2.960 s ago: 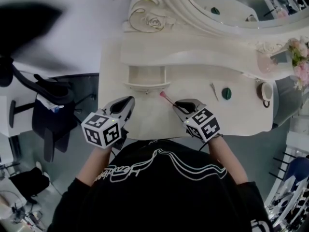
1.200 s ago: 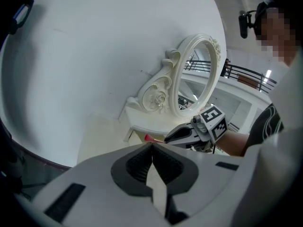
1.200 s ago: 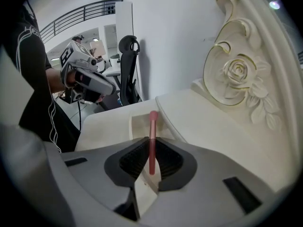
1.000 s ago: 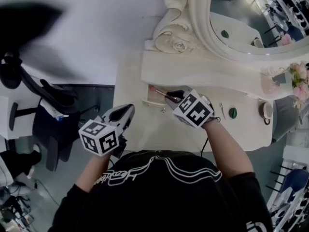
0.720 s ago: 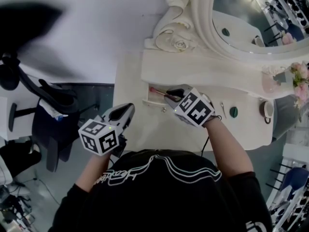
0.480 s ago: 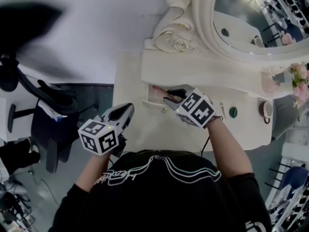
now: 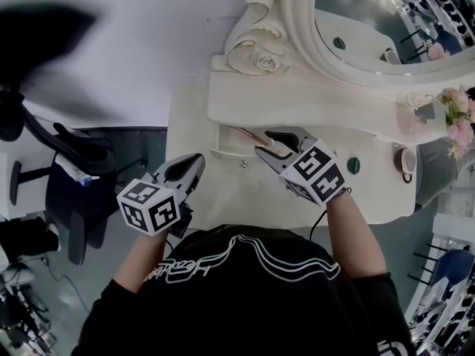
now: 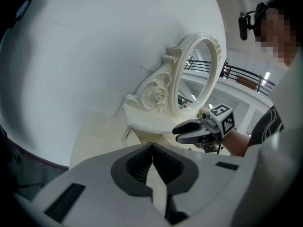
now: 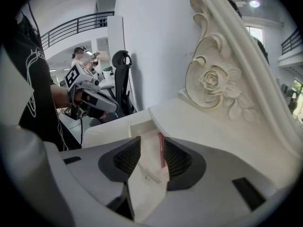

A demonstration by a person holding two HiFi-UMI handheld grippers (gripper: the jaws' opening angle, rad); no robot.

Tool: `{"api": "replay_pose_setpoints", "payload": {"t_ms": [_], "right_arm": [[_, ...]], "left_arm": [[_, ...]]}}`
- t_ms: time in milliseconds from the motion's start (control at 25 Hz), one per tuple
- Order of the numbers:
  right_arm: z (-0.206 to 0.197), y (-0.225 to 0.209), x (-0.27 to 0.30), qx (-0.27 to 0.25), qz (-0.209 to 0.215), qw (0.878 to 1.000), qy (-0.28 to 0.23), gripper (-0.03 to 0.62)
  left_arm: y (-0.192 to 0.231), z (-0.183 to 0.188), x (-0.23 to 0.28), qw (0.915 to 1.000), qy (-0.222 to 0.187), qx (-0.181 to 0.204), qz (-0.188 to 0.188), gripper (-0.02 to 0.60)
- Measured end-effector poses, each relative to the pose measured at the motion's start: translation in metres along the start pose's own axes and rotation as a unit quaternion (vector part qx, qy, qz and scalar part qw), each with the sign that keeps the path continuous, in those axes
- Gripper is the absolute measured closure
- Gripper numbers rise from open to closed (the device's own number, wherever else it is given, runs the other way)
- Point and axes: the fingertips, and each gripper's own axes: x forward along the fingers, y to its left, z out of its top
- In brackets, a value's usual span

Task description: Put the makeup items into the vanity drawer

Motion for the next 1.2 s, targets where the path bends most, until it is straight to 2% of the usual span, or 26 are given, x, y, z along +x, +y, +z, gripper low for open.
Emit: {"api": "replay_pose_setpoints", "payload": {"t_ms": [200, 560, 840, 1200], "right_arm": [[-0.022, -0.018, -0.043, 0.015, -0.039, 0.999, -0.015, 0.422], [-0.1, -0.07, -0.109, 0.064, -0.092, 0.994, 0.006, 0.424], [-0.164, -0.092, -0.121, 0.102, -0.109, 0.988, 0.036, 0.424], [-0.228, -0.101, -0.118, 0.142, -0.126, 0.979, 0.07, 0.425]], "left_arm": [[-0.024, -0.003, 0.012, 0.9999, 0.003, 0.01, -0.005, 0.558], [-0.07, -0.015, 0.039, 0.9999, 0.007, 0.008, 0.004, 0.558], [-0.1, -0.032, 0.059, 0.9997, 0.023, 0.009, 0.004, 0.558], [-0.113, -0.042, 0.056, 0.9992, 0.026, 0.014, 0.026, 0.558]]}}
